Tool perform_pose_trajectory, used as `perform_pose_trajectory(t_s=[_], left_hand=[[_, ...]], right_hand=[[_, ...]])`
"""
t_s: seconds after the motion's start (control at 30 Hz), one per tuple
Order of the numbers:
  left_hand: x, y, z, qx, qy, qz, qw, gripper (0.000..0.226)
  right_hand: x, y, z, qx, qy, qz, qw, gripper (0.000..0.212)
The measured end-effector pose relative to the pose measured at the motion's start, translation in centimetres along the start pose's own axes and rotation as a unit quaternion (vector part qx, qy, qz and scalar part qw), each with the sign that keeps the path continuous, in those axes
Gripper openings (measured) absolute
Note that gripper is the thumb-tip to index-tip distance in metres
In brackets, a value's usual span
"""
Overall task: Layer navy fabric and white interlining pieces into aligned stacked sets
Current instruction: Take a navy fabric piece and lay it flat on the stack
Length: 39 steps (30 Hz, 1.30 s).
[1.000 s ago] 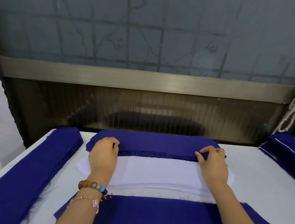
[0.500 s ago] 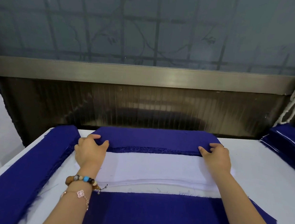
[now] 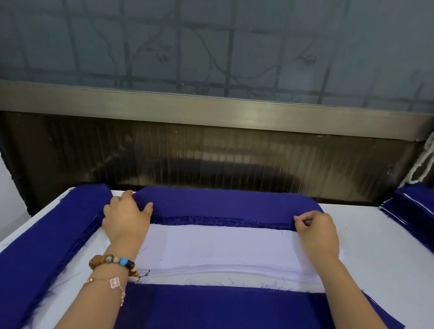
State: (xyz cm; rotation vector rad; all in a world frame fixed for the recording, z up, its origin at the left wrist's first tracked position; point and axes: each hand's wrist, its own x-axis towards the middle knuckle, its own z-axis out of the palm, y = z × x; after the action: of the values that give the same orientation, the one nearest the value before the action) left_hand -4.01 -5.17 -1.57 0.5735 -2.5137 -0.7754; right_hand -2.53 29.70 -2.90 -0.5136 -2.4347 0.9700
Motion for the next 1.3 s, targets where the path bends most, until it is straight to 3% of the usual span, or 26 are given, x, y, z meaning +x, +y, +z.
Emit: perform_pose_trajectory(t_s=[0.17, 0.27, 0.33, 0.5, 0.67, 0.8, 0.9, 1.03, 1.17, 1.3], left_hand=[[1.3, -1.1, 0.1, -0.04, -0.047, -0.023, 0.998, 0.05], [1.7, -1.6, -0.1, -0.079, -0.034, -0.033, 0.996, 0.043], [2.2, -1.9, 0.0, -0.105, -0.05, -0.042, 0.992, 0.042], [2.5, -2.1, 0.7, -0.111, -0.054, -0.056, 0.991, 0.047], [3.0, -2.5, 0.8, -0.141, -0.06, -0.063, 0.986, 0.039], [2.2, -1.6, 0.5, -0.024, -0.001, -0.032, 0.999, 0.029], [1.9, -1.2, 0.3, 0.027, 0.041, 0.055, 0.997, 0.038], [1.7, -0.8, 0.9, -0.075, 0.013, 0.162, 0.984, 0.033], [1.2, -0.1, 0.9, -0.163, 0.081, 0.128, 0.975, 0.012], [1.2, 0.2, 0.2, -0.213, 0.133, 0.105, 0.962, 0.01]], right_hand=[[0.3, 0.4, 0.0, -0.024, 0.029, -0.006, 0.999, 0.012], [0.7, 1.1, -0.4, -0.062, 0.021, 0.047, 0.997, 0.04], [1.1, 1.7, -0.7, -0.033, 0.0, 0.066, 0.997, 0.047], [1.4, 2.3, -0.7, 0.048, -0.001, 0.068, 0.997, 0.031], [1.4, 2.5, -0.6, 0.073, -0.001, 0.04, 0.997, 0.021], [1.3, 2.5, -0.6, 0.062, 0.007, 0.024, 0.998, 0.02], [1.2, 2.4, -0.6, 0.057, 0.008, 0.018, 0.998, 0.02], [1.2, 2.4, -0.5, 0.053, 0.008, 0.013, 0.999, 0.02], [1.1, 2.3, -0.6, 0.047, 0.009, 0.007, 0.999, 0.019], [1.0, 2.4, -0.7, 0.039, 0.013, 0.002, 0.999, 0.019]])
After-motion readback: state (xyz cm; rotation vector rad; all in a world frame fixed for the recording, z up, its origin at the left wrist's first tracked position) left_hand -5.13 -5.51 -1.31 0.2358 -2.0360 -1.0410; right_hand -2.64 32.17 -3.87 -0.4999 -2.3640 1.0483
